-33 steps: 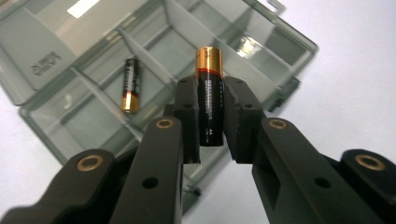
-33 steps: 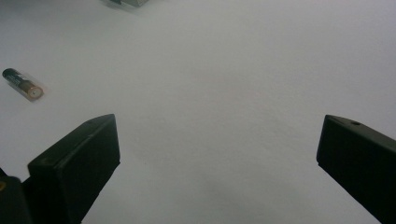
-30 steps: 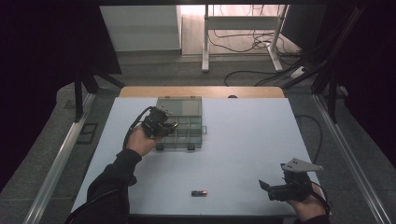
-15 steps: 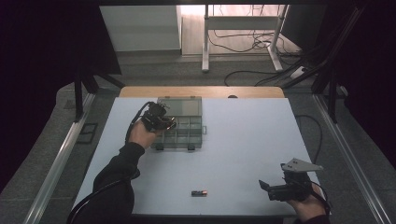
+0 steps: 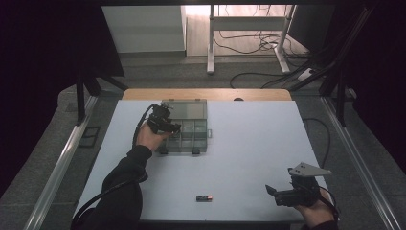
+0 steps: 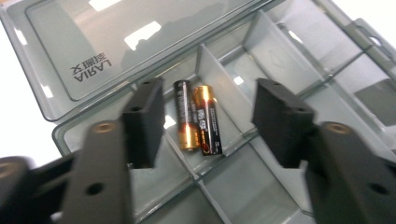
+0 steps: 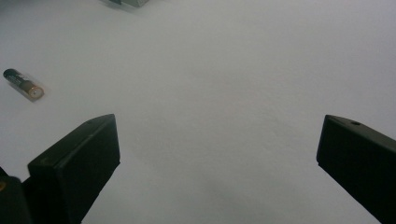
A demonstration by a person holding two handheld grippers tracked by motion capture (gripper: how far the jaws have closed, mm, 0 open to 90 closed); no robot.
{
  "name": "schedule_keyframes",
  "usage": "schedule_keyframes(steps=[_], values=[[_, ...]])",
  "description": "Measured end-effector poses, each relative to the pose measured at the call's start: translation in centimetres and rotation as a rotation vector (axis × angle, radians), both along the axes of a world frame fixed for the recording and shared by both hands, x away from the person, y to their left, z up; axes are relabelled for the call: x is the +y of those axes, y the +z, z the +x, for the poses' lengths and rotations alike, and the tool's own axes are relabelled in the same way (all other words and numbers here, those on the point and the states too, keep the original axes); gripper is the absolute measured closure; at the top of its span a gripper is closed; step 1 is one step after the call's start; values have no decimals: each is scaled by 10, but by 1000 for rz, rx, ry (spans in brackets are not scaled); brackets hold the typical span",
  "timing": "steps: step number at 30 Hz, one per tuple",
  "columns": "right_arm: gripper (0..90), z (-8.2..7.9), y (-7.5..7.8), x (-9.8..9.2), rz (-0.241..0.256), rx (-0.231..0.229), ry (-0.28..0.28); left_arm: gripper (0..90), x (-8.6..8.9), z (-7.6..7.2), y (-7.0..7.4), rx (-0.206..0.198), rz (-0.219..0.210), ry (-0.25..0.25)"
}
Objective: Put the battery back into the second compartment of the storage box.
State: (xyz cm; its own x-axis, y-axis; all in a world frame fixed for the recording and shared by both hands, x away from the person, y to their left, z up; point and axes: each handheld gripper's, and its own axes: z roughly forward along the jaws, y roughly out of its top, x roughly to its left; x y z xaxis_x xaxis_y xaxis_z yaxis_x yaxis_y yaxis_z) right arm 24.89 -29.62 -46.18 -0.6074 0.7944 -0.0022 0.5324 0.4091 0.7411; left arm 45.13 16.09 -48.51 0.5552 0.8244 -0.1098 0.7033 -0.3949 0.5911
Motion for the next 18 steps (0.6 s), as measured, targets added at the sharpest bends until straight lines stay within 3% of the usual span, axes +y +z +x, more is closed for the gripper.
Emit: schedule_keyframes(steps=[2,4,7,12,18], values=[[0,0,0,0,-3,0,2,282,0,-4,2,17,-22,-29],[0,0,0,1,-4,0,2,268,0,-5,2,37,-39,-43],[0,0,0,1,-4,-1,1,178,-1,-11,5,46,-71,-78],[0,0,0,1,-5,-1,1,94,-2,-20,10,31,-95,-122],[0,0,0,1,-6,0,0,40,-4,-29,14,12,-82,-150]])
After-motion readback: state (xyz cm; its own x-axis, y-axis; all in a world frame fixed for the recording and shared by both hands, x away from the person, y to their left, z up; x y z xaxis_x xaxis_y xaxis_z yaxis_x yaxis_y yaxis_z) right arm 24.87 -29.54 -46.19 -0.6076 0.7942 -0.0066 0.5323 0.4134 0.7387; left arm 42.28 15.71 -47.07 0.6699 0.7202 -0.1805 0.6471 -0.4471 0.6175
